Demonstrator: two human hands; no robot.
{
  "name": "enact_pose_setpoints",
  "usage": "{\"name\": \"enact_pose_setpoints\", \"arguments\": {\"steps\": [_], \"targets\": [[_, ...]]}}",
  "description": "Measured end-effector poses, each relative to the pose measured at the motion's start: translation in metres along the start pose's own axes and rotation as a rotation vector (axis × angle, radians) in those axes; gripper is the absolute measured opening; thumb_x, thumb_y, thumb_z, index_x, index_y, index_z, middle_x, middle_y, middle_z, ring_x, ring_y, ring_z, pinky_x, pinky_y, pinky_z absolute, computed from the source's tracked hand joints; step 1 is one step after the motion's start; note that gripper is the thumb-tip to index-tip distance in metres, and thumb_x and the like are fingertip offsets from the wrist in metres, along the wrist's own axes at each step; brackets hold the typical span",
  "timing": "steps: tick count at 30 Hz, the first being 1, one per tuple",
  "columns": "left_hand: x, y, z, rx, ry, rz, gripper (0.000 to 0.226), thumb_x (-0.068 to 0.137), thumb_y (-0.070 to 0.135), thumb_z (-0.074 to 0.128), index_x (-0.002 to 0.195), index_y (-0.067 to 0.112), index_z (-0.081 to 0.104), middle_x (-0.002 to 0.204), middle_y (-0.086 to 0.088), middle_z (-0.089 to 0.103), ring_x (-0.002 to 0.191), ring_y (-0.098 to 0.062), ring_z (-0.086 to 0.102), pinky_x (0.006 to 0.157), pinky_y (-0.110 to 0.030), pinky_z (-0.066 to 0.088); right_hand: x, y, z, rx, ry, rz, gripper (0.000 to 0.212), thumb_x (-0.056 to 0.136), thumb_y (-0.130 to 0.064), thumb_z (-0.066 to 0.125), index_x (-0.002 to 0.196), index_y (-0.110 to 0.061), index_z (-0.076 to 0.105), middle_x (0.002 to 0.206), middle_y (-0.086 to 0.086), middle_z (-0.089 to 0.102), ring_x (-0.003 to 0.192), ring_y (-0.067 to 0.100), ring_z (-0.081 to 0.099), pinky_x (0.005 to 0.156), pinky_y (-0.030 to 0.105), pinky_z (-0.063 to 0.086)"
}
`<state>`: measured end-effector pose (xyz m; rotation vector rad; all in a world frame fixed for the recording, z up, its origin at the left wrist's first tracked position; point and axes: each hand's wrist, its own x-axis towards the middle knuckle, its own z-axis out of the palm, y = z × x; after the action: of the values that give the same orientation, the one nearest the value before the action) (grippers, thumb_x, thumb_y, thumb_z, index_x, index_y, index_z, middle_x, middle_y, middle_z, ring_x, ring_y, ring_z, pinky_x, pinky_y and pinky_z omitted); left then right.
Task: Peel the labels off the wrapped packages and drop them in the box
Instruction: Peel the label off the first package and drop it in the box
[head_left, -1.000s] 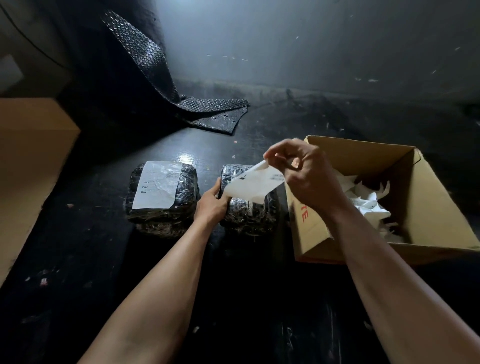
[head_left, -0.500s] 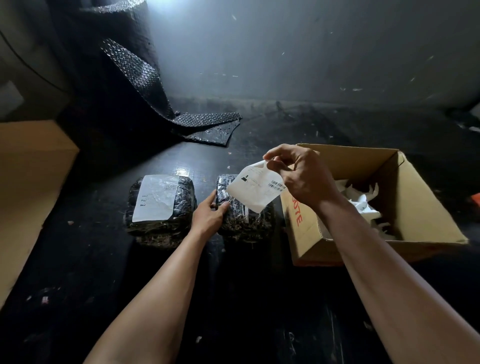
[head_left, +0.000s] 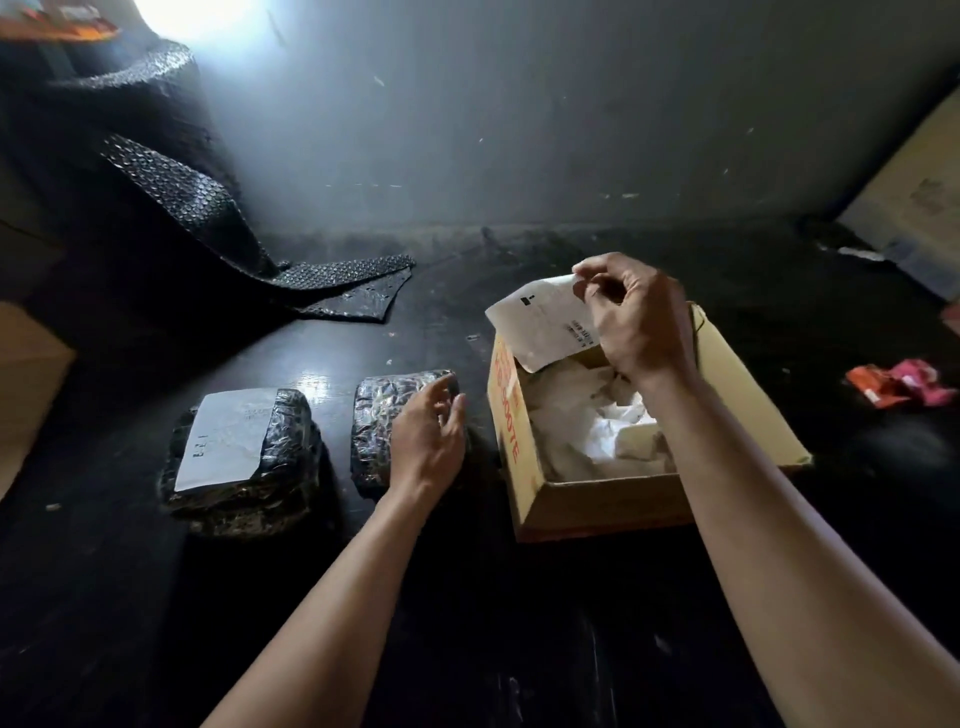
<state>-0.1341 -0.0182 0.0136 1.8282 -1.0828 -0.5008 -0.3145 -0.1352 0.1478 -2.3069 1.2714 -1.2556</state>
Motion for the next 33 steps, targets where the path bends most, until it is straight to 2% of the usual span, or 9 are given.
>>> {"name": "enact_pose_setpoints", "arguments": {"steps": [2, 5, 10, 14, 17, 23, 26, 29, 33], "targets": [[-0.002, 0.015, 0.022, -0.028, -0.107, -0.021, 0.050, 0.098, 0.042, 0.056, 0.144, 0.020, 0.053, 0.126, -0.008, 0.069, 0.108, -0.019, 0.068, 0.094, -0.041, 0.056, 0.000, 0.017, -0.009, -0.011, 0.009, 0.029, 0.021, 0.092, -0.011, 0.064, 0.107, -0.020, 0.074, 0.103, -0.004, 0.076, 0.094, 0.010, 0.070, 0.082, 0.021, 0.056], [-0.004, 0.024, 0.052, 0.007, -0.235, -0.068, 0.060, 0.098, 0.050, 0.051, 0.151, 0.027, 0.040, 0.129, -0.012, 0.067, 0.115, -0.027, 0.065, 0.097, -0.042, 0.051, -0.004, 0.040, -0.018, -0.030, -0.057, 0.104, 0.024, 0.092, -0.017, 0.067, 0.114, -0.025, 0.070, 0.096, -0.012, 0.073, 0.088, 0.001, 0.065, 0.078, 0.009, 0.049], [-0.013, 0.030, 0.082, 0.042, -0.253, -0.084, 0.056, 0.104, 0.035, 0.045, 0.157, 0.028, 0.027, 0.136, -0.018, 0.061, 0.125, -0.033, 0.057, 0.097, -0.034, 0.043, -0.014, 0.075, -0.017, -0.033, -0.179, 0.225, 0.003, 0.089, -0.021, 0.072, 0.091, -0.018, 0.070, 0.090, -0.002, 0.073, 0.083, 0.013, 0.068, 0.067, 0.028, 0.058], [-0.018, 0.034, 0.090, 0.016, -0.197, -0.110, 0.055, 0.106, 0.031, 0.041, 0.158, 0.032, 0.022, 0.141, -0.017, 0.057, 0.126, -0.032, 0.055, 0.086, -0.026, 0.036, -0.024, 0.100, -0.003, 0.029, -0.312, 0.380, 0.004, 0.088, -0.020, 0.073, 0.084, -0.022, 0.072, 0.082, -0.006, 0.071, 0.077, 0.012, 0.069, 0.067, 0.040, 0.062], [-0.021, 0.035, 0.092, 0.001, -0.160, -0.136, 0.054, 0.106, 0.031, 0.041, 0.157, 0.037, 0.024, 0.138, -0.016, 0.060, 0.124, -0.030, 0.056, 0.083, -0.021, 0.032, -0.028, 0.110, 0.007, 0.050, -0.382, 0.382, 0.005, 0.088, -0.016, 0.073, 0.084, -0.019, 0.073, 0.081, -0.005, 0.069, 0.078, 0.012, 0.067, 0.066, 0.031, 0.057], [-0.025, 0.040, 0.092, -0.026, -0.135, -0.176, 0.053, 0.105, 0.032, 0.042, 0.155, 0.041, 0.027, 0.138, -0.012, 0.061, 0.123, -0.026, 0.058, 0.082, -0.020, 0.033, -0.021, 0.119, 0.019, -0.032, -0.451, 0.390, 0.004, 0.090, -0.018, 0.071, 0.088, -0.020, 0.074, 0.088, -0.004, 0.070, 0.071, 0.004, 0.060, 0.049, 0.016, 0.034], [-0.026, 0.041, 0.092, -0.027, -0.122, -0.177, 0.052, 0.105, 0.032, 0.042, 0.154, 0.042, 0.028, 0.138, -0.011, 0.061, 0.122, -0.025, 0.058, 0.081, -0.020, 0.034, -0.014, 0.121, 0.023, -0.035, -0.469, 0.316, 0.006, 0.087, -0.017, 0.075, 0.091, -0.021, 0.073, 0.098, -0.001, 0.071, 0.083, 0.012, 0.066, 0.053, 0.017, 0.040], [-0.025, 0.039, 0.093, -0.015, -0.119, -0.168, 0.052, 0.105, 0.033, 0.042, 0.154, 0.043, 0.028, 0.145, -0.008, 0.056, 0.128, -0.024, 0.054, 0.080, -0.016, 0.032, -0.008, 0.121, 0.024, -0.011, -0.480, 0.285, 0.014, 0.086, -0.018, 0.076, 0.100, -0.018, 0.073, 0.097, -0.002, 0.071, 0.087, 0.012, 0.066, 0.064, 0.021, 0.048], [-0.024, 0.037, 0.095, -0.020, -0.107, -0.179, 0.051, 0.105, 0.033, 0.042, 0.153, 0.043, 0.030, 0.139, -0.011, 0.060, 0.124, -0.024, 0.056, 0.081, -0.020, 0.033, -0.003, 0.124, 0.031, -0.064, -0.512, 0.264, 0.001, 0.085, -0.025, 0.076, 0.085, -0.024, 0.075, 0.090, -0.001, 0.074, 0.086, 0.016, 0.068, 0.077, 0.032, 0.057]]}}
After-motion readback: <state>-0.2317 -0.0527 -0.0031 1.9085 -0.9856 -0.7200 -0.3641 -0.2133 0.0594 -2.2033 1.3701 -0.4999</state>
